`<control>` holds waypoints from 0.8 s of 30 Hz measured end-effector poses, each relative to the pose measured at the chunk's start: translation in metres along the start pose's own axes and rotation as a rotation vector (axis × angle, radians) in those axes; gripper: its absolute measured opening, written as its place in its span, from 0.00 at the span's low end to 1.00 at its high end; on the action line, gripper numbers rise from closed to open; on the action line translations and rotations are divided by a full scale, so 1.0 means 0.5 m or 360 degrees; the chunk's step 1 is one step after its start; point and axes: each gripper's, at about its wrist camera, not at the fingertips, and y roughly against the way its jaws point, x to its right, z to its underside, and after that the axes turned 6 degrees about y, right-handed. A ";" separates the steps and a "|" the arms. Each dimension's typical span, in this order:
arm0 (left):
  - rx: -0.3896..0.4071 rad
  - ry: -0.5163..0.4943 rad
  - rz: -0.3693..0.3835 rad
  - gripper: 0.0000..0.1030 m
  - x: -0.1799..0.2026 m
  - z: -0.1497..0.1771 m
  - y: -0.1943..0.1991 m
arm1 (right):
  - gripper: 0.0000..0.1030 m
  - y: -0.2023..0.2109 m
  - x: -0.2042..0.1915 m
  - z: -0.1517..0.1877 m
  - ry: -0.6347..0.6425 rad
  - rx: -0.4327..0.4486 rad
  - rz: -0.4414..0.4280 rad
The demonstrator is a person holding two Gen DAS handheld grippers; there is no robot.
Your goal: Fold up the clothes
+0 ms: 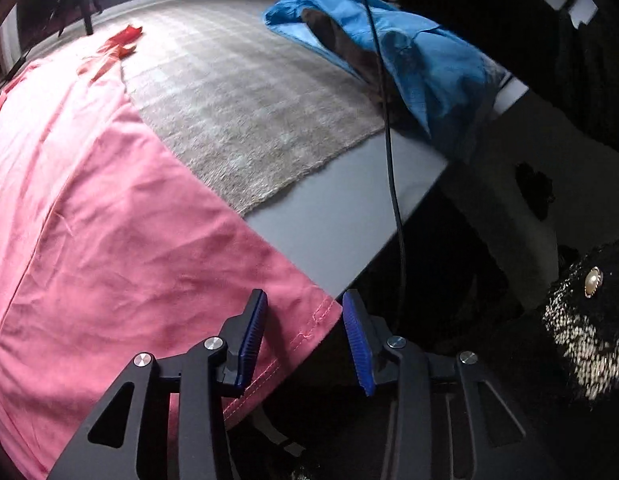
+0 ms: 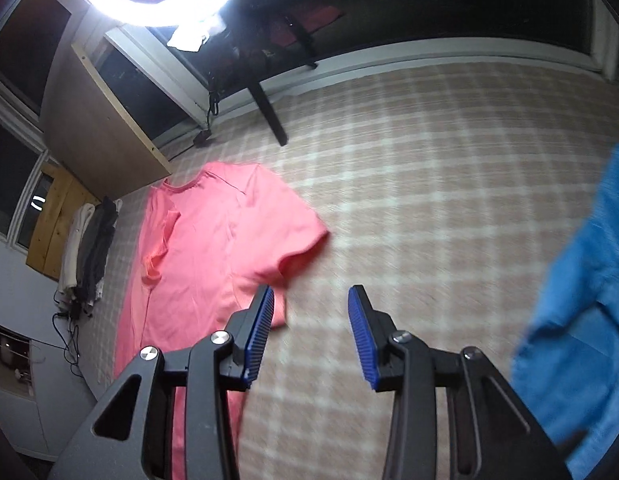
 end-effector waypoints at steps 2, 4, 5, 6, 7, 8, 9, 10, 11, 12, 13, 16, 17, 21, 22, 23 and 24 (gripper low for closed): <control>0.0016 0.0050 -0.0018 0.24 -0.008 0.000 0.002 | 0.37 -0.046 -0.007 -0.015 -0.0018 -0.0025 -0.0010; 0.0009 0.0114 -0.0006 0.00 -0.021 0.001 0.002 | 0.37 -0.091 -0.011 -0.029 -0.0034 -0.0045 0.0000; 0.0005 0.0145 0.0001 0.00 -0.027 0.002 0.001 | 0.37 -0.111 -0.012 -0.037 -0.0034 -0.0043 0.0020; 0.0023 0.0183 0.0015 0.00 -0.033 0.004 0.008 | 0.37 -0.125 -0.010 -0.044 -0.0029 -0.0040 0.0037; 0.0046 0.0200 0.0025 0.00 -0.036 0.005 0.016 | 0.37 -0.139 -0.009 -0.052 -0.0024 -0.0037 0.0055; 0.0068 0.0215 0.0035 0.00 -0.038 0.005 0.025 | 0.37 -0.153 -0.007 -0.059 -0.0020 -0.0034 0.0072; 0.0091 0.0230 0.0045 0.00 -0.040 0.006 0.033 | 0.37 -0.167 -0.005 -0.065 -0.0021 -0.0034 0.0082; 0.0116 0.0243 0.0047 0.00 -0.042 0.006 0.041 | 0.37 -0.181 -0.002 -0.071 -0.0024 -0.0044 0.0082; 0.0139 0.0261 0.0056 0.00 -0.046 0.006 0.049 | 0.37 -0.192 -0.002 -0.074 -0.0023 -0.0057 0.0076; 0.0154 0.0281 0.0059 0.00 -0.051 0.007 0.055 | 0.37 -0.203 -0.002 -0.077 -0.0022 -0.0071 0.0071; 0.0167 0.0306 0.0068 0.00 -0.057 0.004 0.056 | 0.37 -0.214 -0.005 -0.079 -0.0006 -0.0084 0.0071; 0.0204 0.0376 0.0096 0.00 -0.074 -0.003 0.060 | 0.37 -0.240 -0.023 -0.078 0.0069 -0.0116 0.0069; 0.0221 0.0400 0.0110 0.00 -0.079 -0.003 0.063 | 0.33 -0.243 -0.032 -0.077 0.0106 -0.0106 0.0093; 0.0302 0.0500 0.0164 0.00 -0.103 0.003 0.085 | 0.03 -0.257 -0.047 -0.080 0.0137 -0.0147 0.0140; 0.0322 0.0513 0.0167 0.00 -0.104 0.005 0.091 | 0.03 -0.251 -0.050 -0.083 0.0133 -0.0126 0.0137; 0.0343 0.0524 0.0170 0.00 -0.104 0.006 0.096 | 0.03 -0.245 -0.053 -0.085 0.0130 -0.0110 0.0134; 0.0366 0.0539 0.0157 0.00 -0.108 0.012 0.105 | 0.03 -0.239 -0.057 -0.088 0.0126 -0.0094 0.0138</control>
